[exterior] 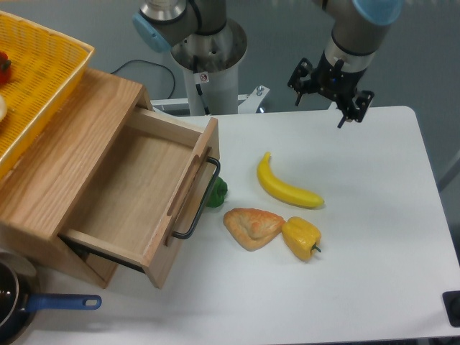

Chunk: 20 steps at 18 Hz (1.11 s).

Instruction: Pick up the banana

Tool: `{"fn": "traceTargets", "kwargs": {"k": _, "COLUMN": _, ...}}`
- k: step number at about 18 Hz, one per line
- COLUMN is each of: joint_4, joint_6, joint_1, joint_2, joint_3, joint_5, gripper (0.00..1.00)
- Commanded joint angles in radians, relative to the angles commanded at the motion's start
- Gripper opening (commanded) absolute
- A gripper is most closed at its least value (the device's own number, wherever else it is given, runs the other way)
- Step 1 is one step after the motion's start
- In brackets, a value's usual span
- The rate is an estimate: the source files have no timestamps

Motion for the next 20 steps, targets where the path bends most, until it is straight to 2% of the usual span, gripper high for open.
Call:
{"fn": "traceTargets", "kwargs": {"k": 5, "joint_4": 0.002, "joint_6": 0.002, "joint_1": 0.095, "joint_2": 0.025, "joint_3": -0.029, "joint_5": -0.003, "gripper": 1.0}}
{"fn": "traceTargets", "kwargs": {"k": 9, "joint_4": 0.012, "joint_6": 0.0, "joint_1": 0.12, "joint_2": 0.015, "joint_3": -0.032, "joint_5": -0.009, "gripper": 1.0}}
{"fn": "traceTargets", "kwargs": {"k": 12, "joint_4": 0.044, "joint_6": -0.009, "joint_1": 0.175, "joint_2": 0.017, "joint_3": -0.078, "joint_5": -0.089, "gripper": 1.0}}
{"fn": "traceTargets", "kwargs": {"k": 15, "joint_4": 0.058, "joint_6": -0.121, "joint_1": 0.224, "joint_2": 0.012, "joint_3": -0.091, "joint_5": -0.155, "gripper": 1.0}}
{"fn": "traceTargets", "kwargs": {"k": 18, "joint_4": 0.06, "joint_6": -0.312, "joint_1": 0.224, "joint_2": -0.003, "joint_3": -0.078, "joint_5": -0.16, "gripper": 1.0}}
{"fn": "traceTargets", "kwargs": {"k": 20, "joint_4": 0.077, "joint_6": -0.385, "joint_1": 0.218, "joint_2": -0.023, "joint_3": -0.078, "joint_5": -0.163, "gripper": 1.0}}
